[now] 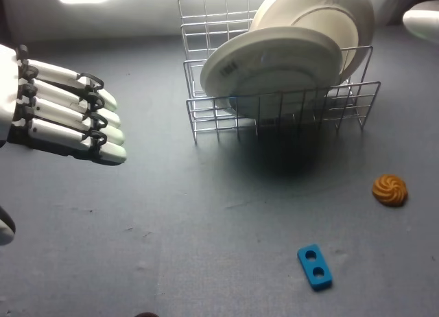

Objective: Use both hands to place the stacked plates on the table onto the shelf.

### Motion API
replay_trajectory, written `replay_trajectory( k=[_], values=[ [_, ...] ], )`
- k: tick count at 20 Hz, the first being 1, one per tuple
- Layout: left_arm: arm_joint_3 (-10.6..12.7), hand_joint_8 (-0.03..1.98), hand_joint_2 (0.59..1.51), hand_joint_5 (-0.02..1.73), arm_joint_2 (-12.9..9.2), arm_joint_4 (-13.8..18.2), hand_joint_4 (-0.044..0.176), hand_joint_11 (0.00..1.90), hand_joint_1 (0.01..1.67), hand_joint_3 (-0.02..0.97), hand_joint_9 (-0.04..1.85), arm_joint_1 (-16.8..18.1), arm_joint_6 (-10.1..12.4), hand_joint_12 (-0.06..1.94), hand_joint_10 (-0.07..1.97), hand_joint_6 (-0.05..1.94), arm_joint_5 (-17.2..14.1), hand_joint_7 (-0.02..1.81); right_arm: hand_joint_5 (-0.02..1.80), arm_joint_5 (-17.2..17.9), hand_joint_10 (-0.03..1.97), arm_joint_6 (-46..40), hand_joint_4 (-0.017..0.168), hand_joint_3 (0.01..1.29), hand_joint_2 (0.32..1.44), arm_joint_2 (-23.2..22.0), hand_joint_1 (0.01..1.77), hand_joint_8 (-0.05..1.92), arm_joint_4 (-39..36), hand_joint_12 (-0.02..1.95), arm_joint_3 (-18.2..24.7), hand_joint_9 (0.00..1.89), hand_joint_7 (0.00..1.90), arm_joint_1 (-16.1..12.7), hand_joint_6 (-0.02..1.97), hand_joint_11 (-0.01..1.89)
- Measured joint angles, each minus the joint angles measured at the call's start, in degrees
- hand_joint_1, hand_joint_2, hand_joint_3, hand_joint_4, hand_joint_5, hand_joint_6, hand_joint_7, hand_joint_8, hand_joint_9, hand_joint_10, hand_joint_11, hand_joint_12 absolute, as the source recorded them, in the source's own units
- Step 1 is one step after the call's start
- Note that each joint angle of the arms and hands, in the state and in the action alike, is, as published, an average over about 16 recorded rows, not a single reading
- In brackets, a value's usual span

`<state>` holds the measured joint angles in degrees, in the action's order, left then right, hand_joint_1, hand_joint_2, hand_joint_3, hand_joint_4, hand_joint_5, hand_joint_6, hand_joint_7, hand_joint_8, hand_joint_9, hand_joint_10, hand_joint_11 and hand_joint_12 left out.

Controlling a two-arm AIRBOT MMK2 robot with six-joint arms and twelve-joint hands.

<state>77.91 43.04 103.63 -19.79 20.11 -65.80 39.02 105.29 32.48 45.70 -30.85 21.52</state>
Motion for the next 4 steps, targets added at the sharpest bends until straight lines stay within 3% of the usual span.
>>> replay_trajectory(
  k=[4],
  values=[
    [-0.26,0.15,1.138,0.25,0.00,0.11,-0.001,0.11,0.01,0.020,0.32,0.20,0.24,0.71,0.19,0.13,-0.01,0.34,0.50,-0.40,1.10,0.18,-0.001,0.01,1.09,-0.35,0.70,0.40,-0.47,1.60,0.32,0.37,0.61,0.07,0.21,0.15]
  ],
)
